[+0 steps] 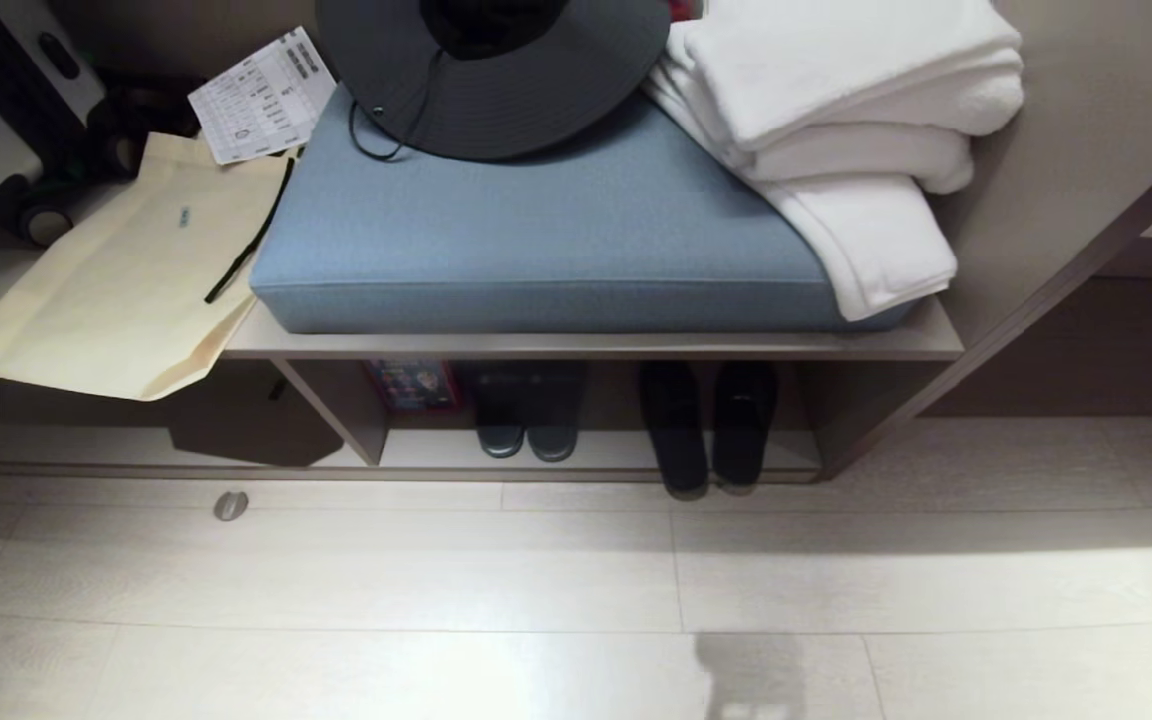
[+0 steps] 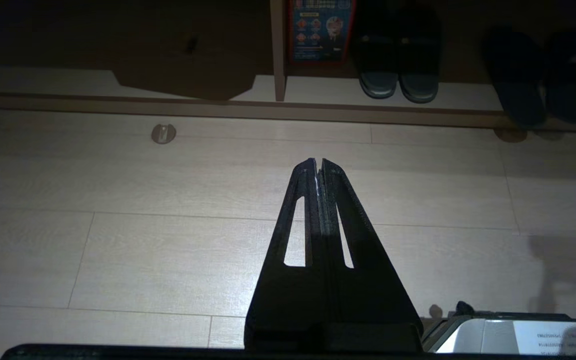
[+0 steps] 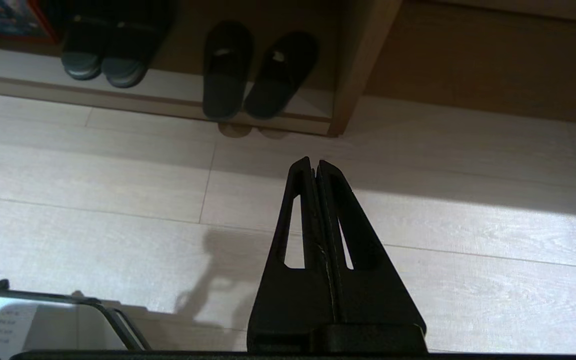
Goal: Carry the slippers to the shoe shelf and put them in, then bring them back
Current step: Pick up the slippers in the shoe cabinet
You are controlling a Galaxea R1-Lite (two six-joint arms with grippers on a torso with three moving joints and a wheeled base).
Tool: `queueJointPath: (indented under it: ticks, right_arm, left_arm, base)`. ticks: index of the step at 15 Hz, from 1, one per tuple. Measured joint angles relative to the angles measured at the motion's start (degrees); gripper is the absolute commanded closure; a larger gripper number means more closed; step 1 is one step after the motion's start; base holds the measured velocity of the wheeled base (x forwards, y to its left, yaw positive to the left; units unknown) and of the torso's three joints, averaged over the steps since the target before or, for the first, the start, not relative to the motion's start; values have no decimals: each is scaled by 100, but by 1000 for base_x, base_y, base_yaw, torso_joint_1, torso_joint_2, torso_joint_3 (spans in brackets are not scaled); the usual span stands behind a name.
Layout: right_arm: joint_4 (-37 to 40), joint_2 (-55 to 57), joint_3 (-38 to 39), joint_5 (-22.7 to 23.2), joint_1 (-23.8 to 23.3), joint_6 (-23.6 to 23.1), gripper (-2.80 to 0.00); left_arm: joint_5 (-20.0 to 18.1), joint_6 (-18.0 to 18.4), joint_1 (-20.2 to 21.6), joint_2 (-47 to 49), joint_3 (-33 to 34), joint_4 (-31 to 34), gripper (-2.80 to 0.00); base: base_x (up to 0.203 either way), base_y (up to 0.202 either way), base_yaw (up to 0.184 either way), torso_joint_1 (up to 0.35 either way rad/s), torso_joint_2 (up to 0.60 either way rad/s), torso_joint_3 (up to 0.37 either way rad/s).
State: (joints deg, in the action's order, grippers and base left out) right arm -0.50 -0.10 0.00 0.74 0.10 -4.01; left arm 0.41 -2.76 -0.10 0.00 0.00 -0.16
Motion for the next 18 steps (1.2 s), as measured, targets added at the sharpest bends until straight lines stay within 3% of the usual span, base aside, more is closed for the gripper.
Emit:
queueJointPath:
  ticks: [18]
  right_arm:
    - [9,2,0,1,0,11,0]
  left_arm:
    - [0,-2,0,0,0,-6,0]
  base:
    - [0,0,0,2,2,201]
